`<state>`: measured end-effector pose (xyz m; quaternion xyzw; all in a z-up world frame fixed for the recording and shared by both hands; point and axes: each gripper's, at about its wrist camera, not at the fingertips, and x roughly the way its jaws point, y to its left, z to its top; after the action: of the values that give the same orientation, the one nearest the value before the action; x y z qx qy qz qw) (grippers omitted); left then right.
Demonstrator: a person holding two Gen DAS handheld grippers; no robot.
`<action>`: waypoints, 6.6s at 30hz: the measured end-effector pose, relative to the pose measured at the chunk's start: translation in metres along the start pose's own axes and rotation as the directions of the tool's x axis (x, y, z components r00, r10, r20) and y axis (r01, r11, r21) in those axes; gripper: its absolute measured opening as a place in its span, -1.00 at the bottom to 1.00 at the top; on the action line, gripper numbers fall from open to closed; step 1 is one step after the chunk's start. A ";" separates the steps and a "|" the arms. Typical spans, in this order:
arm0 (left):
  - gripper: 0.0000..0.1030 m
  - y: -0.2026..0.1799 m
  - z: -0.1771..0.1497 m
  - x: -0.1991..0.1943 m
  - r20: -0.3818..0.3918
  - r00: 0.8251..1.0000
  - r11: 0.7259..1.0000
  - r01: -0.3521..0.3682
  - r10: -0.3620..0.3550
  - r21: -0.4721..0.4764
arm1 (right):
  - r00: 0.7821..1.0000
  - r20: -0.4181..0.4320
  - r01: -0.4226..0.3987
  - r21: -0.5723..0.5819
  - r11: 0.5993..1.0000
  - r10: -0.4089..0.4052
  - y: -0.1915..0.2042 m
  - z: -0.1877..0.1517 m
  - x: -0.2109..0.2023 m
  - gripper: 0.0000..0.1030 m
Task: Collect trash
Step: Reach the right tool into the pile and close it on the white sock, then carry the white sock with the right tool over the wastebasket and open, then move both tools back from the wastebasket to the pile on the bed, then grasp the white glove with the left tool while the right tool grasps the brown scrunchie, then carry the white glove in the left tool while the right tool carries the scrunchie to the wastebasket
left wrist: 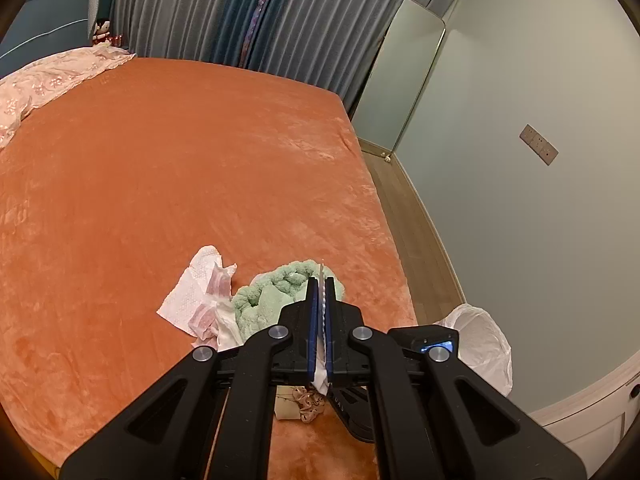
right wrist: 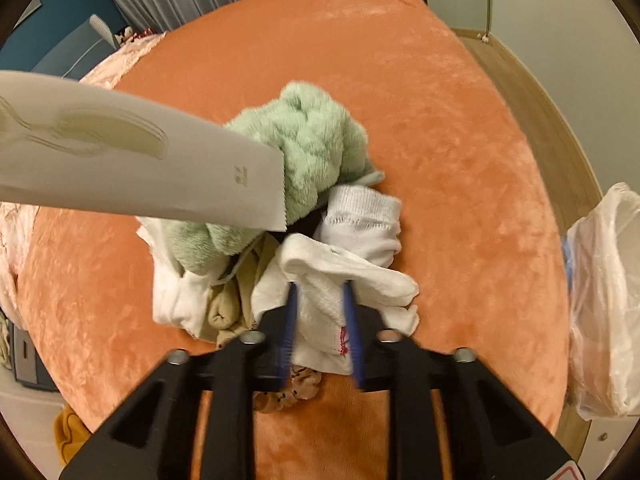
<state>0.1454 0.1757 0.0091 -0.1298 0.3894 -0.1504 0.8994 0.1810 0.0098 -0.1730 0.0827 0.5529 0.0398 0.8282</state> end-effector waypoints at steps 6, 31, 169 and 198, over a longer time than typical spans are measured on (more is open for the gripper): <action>-0.95 -0.009 -0.001 -0.002 -0.003 1.000 1.000 0.000 0.000 0.025 | 0.999 0.019 -0.039 -0.005 0.999 0.039 -0.003 -0.005 -0.015 -0.99; -0.95 -0.042 0.011 -0.003 0.025 0.997 0.995 -0.074 0.073 0.072 | 0.999 -0.016 -0.048 -0.085 0.995 0.047 0.001 0.007 0.005 -0.64; -0.23 0.085 -0.112 0.146 -0.407 0.907 0.971 -0.183 0.106 -0.155 | 0.999 0.044 -0.029 -0.067 0.997 0.032 0.033 -0.052 -0.036 0.11; -0.73 -0.011 -0.062 0.030 -0.190 0.981 0.999 -0.043 0.037 -0.030 | 0.955 0.282 -0.090 -0.004 0.996 0.087 -0.005 -0.043 -0.156 -0.88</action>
<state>0.1173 0.1472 -0.0479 -0.1224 0.4783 -0.1373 0.8587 0.0812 -0.0154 -0.0476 0.1158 0.4252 0.0623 0.8955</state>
